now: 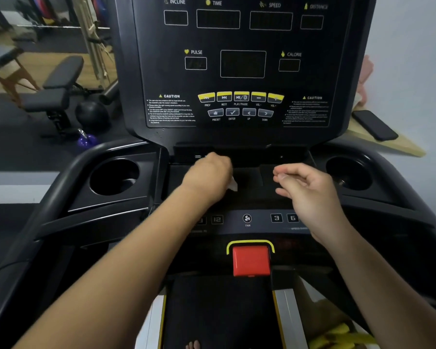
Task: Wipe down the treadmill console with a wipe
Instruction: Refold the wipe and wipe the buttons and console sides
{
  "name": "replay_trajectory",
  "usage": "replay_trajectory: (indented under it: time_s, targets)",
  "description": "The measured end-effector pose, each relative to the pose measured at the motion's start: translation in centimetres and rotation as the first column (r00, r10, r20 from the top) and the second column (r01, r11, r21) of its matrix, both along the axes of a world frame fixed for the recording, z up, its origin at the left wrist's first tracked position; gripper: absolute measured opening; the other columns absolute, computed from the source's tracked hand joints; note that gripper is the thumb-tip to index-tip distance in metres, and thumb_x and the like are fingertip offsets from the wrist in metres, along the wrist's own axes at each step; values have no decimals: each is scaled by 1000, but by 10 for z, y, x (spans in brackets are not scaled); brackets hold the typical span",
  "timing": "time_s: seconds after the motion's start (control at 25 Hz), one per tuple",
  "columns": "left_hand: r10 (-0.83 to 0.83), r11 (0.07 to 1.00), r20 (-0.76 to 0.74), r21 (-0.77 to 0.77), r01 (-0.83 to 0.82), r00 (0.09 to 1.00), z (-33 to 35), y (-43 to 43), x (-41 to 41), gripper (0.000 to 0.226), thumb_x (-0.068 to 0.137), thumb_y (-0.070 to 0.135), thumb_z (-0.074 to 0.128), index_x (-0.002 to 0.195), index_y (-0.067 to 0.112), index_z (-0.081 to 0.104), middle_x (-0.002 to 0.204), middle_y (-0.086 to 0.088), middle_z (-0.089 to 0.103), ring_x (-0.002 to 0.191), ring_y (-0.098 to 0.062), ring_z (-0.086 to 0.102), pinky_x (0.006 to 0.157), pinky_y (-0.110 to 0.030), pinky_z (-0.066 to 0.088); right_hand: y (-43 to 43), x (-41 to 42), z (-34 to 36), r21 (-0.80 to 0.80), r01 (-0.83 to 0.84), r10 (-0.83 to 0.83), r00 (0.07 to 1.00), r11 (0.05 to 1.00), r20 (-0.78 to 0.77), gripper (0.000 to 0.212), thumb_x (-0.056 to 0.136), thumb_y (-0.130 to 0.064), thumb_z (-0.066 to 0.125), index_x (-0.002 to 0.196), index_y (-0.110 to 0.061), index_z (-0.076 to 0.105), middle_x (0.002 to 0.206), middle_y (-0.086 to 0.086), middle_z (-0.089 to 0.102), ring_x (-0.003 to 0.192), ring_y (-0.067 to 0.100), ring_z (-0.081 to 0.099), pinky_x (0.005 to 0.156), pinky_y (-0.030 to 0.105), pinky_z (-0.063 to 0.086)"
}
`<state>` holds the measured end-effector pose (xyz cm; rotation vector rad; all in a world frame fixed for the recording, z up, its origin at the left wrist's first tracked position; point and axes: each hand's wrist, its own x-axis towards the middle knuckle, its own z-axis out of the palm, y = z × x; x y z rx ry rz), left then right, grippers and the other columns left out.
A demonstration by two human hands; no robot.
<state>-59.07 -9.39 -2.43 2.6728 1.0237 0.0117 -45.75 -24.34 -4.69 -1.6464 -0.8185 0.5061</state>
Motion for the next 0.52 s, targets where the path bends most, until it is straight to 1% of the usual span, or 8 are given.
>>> replay_trajectory:
  time_s: [0.08, 0.12, 0.2, 0.28, 0.36, 0.52]
  targets:
    - [16, 1000, -7, 17, -16, 1000, -1, 3, -12, 27, 92, 7, 54, 115, 12, 68, 104, -13, 56, 94, -38, 58, 75, -34, 44, 3, -5, 1, -6, -19, 20, 1000, 1000, 15, 15, 90, -21, 62, 97, -31, 72, 93, -14, 73, 91, 4, 69, 87, 41, 57]
    - [8, 999, -4, 45, -7, 1000, -4, 0, -10, 32, 92, 4, 52, 119, 15, 67, 107, -12, 53, 99, -38, 57, 76, -36, 44, 4, -8, 1, -4, -23, 23, 999, 1000, 25, 15, 90, -22, 62, 97, -31, 72, 92, -14, 73, 91, 4, 69, 87, 42, 57]
    - [32, 997, 8, 75, -33, 999, -12, -11, 3, 35, 94, 1, 49, 125, 10, 63, 123, -14, 50, 113, -37, 55, 88, -41, 47, 2, -10, 2, -4, -21, 21, 999, 1000, 48, 15, 89, -23, 62, 98, -30, 73, 91, -13, 73, 91, 5, 69, 88, 42, 56]
    - [97, 994, -11, 47, -97, 995, -16, -16, 25, 34, 94, 1, 48, 127, 2, 58, 131, -19, 46, 118, -37, 55, 95, -41, 48, -2, -9, 4, -8, -17, 18, 998, 1000, 63, 16, 89, -24, 62, 98, -31, 73, 91, -13, 73, 92, 5, 69, 88, 43, 56]
    - [124, 992, 6, 3, -124, 992, -15, -19, 45, 34, 93, -1, 49, 126, -2, 57, 130, -23, 50, 118, -38, 57, 95, -41, 49, -8, -7, 5, -9, -5, 5, 997, 1000, 73, 16, 87, -27, 62, 98, -33, 72, 93, -14, 73, 92, 4, 69, 88, 43, 56]
    - [76, 996, 139, -63, -68, 987, -16, -29, 66, 26, 91, -5, 50, 113, -4, 64, 116, -22, 60, 108, -40, 62, 87, -40, 52, -18, -5, 6, -2, 22, -22, 997, 1000, 80, 18, 84, -31, 61, 98, -33, 72, 92, -14, 73, 92, 4, 69, 87, 43, 56]
